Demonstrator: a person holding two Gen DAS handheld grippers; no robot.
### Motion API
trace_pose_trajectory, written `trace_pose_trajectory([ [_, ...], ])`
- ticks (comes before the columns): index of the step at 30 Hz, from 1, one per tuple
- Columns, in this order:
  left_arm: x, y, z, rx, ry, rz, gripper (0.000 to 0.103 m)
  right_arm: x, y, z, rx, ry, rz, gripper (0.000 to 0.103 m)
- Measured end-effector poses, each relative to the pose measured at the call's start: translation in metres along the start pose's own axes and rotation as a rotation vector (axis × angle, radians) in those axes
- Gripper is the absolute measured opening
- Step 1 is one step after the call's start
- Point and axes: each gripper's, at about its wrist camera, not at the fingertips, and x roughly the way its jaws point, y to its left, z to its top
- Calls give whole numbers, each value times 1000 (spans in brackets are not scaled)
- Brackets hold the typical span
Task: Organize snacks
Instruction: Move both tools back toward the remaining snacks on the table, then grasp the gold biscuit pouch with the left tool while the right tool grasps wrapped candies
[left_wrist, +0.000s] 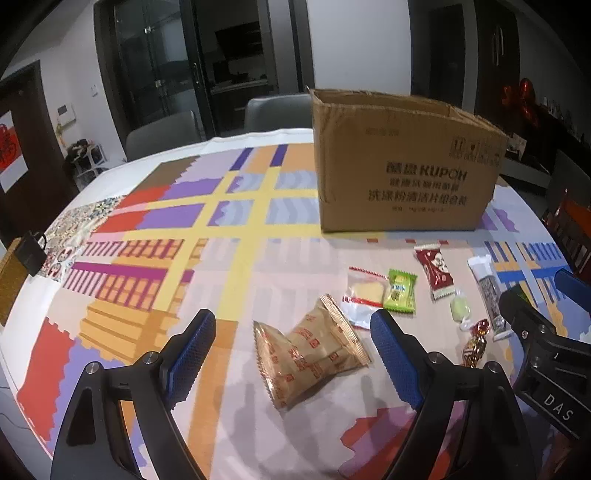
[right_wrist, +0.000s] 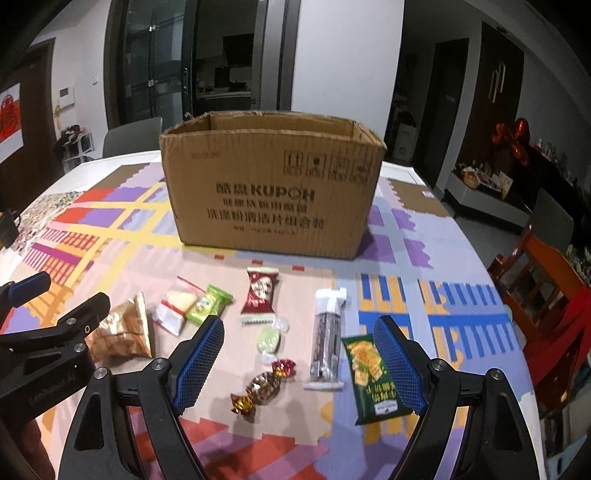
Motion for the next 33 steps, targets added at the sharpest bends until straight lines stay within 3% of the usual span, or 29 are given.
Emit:
trace_pose_trajectory([
  [11, 16, 0, -13, -11, 27, 4, 86, 9, 3, -17, 0, 34, 1, 84],
  [13, 19, 1, -14, -24, 35, -2, 94, 11, 5, -19, -2, 39, 1, 84],
  [18, 24, 2, -15, -30, 44, -14, 102, 13, 6, -20, -1, 46, 2, 84],
  [33, 46, 1, -17, -41, 89, -22, 102, 29, 18, -29, -17, 96, 13, 84],
])
